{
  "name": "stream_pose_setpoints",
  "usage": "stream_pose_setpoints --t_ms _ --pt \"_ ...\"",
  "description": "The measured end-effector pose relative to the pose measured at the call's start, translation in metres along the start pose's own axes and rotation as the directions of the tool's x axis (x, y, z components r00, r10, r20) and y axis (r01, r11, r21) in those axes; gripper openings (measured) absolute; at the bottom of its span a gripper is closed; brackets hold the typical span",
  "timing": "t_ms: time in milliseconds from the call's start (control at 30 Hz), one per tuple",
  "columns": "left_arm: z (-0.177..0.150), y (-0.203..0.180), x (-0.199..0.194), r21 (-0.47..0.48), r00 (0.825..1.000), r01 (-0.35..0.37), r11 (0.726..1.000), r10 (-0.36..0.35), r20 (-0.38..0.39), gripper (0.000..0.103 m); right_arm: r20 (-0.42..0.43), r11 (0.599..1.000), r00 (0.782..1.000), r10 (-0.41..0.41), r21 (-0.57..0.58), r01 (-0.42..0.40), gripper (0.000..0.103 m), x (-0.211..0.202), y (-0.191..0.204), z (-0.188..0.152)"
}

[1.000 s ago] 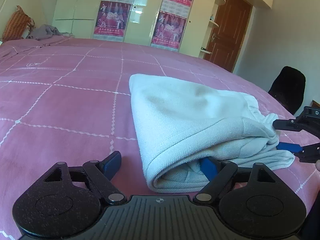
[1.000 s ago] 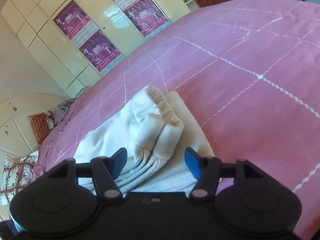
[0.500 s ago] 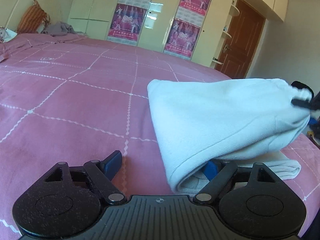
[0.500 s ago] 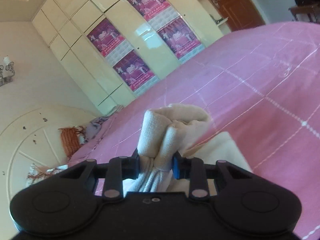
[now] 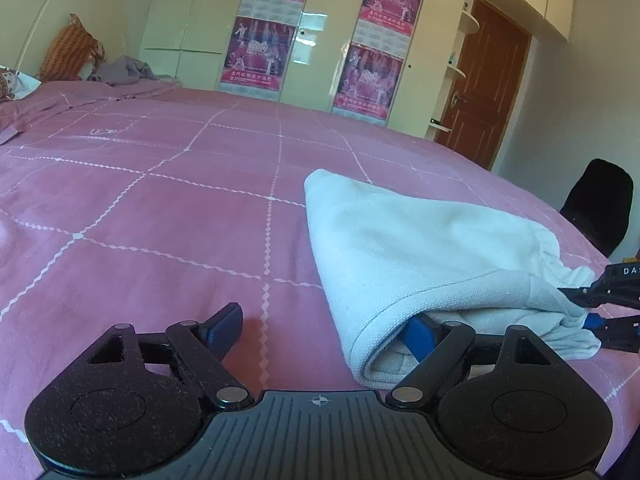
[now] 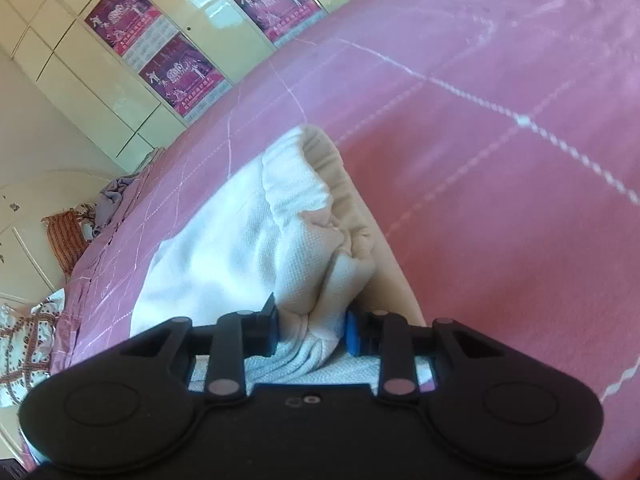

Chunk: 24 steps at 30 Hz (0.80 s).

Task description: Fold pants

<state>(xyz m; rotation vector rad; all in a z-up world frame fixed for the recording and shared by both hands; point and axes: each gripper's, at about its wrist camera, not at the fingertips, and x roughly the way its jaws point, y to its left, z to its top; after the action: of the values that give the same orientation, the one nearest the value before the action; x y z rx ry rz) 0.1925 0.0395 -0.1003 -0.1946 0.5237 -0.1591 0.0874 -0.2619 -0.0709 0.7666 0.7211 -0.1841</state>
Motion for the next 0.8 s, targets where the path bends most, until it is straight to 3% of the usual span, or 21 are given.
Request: stream_pose_setpoints --t_ms 100,300,367,400,467,567,600,667,700,733,800 --pt "0.001 0.000 -0.007 0.009 1.000 -0.009 1.000 0.009 -0.010 0.083 0.017 1.000 1.000 0.010 -0.013 -0.010 0.034 -0.010 0.001 0.000" --pt "0.001 0.002 -0.028 0.010 0.999 -0.018 1.000 0.018 -0.044 0.083 0.087 0.994 0.996 -0.031 -0.106 0.040 0.053 -0.044 0.005 -0.006" --pt "0.006 0.003 -0.049 -0.045 0.999 0.035 0.998 -0.034 0.036 0.054 0.149 0.986 0.988 -0.043 -0.152 0.066 0.052 -0.060 0.011 -0.001" --pt "0.013 -0.001 -0.054 -0.037 0.997 0.041 0.998 -0.039 0.066 0.044 0.184 0.980 0.982 -0.033 -0.188 0.068 0.047 -0.066 0.016 0.002" --pt "0.028 -0.018 -0.052 -0.005 0.991 0.067 0.998 -0.066 0.120 0.044 0.233 0.948 0.973 0.002 -0.310 0.072 0.040 -0.072 0.036 0.005" --pt "0.044 -0.044 -0.010 0.033 0.993 0.108 0.994 -0.109 0.038 0.050 0.220 0.867 0.975 0.039 -0.493 0.077 0.036 -0.054 0.067 0.006" --pt "0.042 -0.050 0.008 0.050 0.992 0.123 0.991 -0.122 -0.022 0.070 0.209 0.841 0.978 0.025 -0.533 0.092 0.037 -0.044 0.072 0.003" --pt "0.028 -0.059 0.035 0.093 0.983 0.126 0.988 -0.111 -0.149 0.074 0.142 0.776 0.984 -0.111 -0.606 0.175 0.038 -0.010 0.070 -0.005" --pt "0.027 -0.059 0.032 0.134 0.983 0.133 0.982 -0.114 -0.142 0.074 0.108 0.735 0.979 -0.171 -0.648 0.200 0.038 0.005 0.067 -0.011" --pt "0.030 -0.053 0.025 0.125 0.983 0.145 0.981 -0.129 -0.131 0.073 0.121 0.696 0.979 -0.162 -0.690 0.200 0.038 0.000 0.064 -0.014" --pt "0.038 -0.040 0.011 0.119 0.992 0.116 0.986 -0.110 -0.056 0.073 0.115 0.693 0.984 -0.135 -0.699 0.176 0.037 -0.014 0.066 -0.007"
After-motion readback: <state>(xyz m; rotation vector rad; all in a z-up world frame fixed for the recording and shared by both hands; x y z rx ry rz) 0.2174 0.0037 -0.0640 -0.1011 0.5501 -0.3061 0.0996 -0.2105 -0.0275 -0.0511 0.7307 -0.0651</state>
